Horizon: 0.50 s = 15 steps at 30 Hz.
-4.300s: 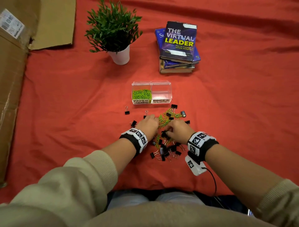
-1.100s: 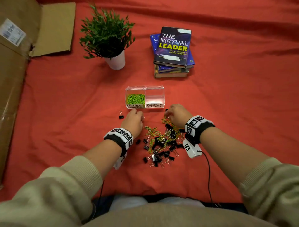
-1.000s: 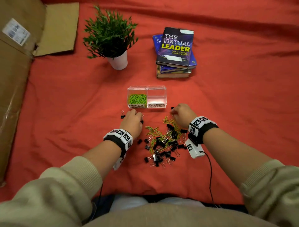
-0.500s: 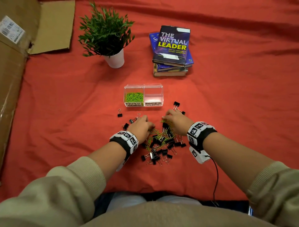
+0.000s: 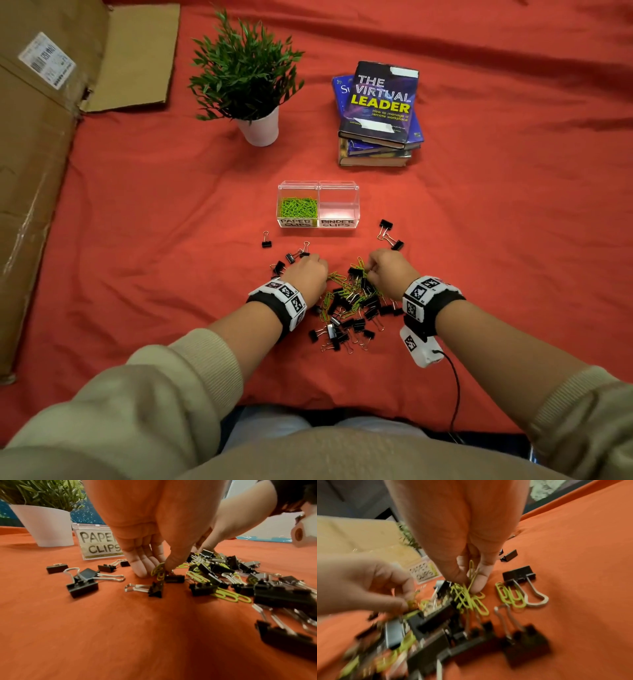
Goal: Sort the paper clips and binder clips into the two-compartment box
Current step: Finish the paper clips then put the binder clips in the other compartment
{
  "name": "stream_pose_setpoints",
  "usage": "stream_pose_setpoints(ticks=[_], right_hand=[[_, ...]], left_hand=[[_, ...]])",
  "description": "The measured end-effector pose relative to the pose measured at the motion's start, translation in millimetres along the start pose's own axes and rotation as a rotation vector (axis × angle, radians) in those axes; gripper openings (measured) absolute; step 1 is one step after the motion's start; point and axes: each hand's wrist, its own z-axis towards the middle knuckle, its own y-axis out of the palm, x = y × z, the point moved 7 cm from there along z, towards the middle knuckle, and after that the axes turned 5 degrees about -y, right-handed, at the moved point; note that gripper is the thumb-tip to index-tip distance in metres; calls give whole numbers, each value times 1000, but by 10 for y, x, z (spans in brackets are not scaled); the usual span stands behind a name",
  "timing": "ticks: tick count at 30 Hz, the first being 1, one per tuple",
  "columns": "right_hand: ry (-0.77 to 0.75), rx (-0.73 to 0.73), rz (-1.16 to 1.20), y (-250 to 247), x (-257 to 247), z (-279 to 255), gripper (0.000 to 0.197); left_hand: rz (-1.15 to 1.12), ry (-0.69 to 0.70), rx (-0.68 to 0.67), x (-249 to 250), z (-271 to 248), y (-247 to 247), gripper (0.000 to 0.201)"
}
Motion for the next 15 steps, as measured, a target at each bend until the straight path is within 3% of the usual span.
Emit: stream_pose_setpoints(ticks=[5,9,12,15], right_hand=[[88,70,499,-302,-51,66,5],[25,66,786,-627,-453,307,7],[-51,140,793,-769,-841,585,17],[-72,197,613,-731,-1149,840,18]], left_hand=[[-16,10,20,-71,-20,33,26],[-126,13,36,-157,-60,10,18],[-270,-56,29,-301,-95,-19,8],[-349,-94,9,-435,-151,-28,3]])
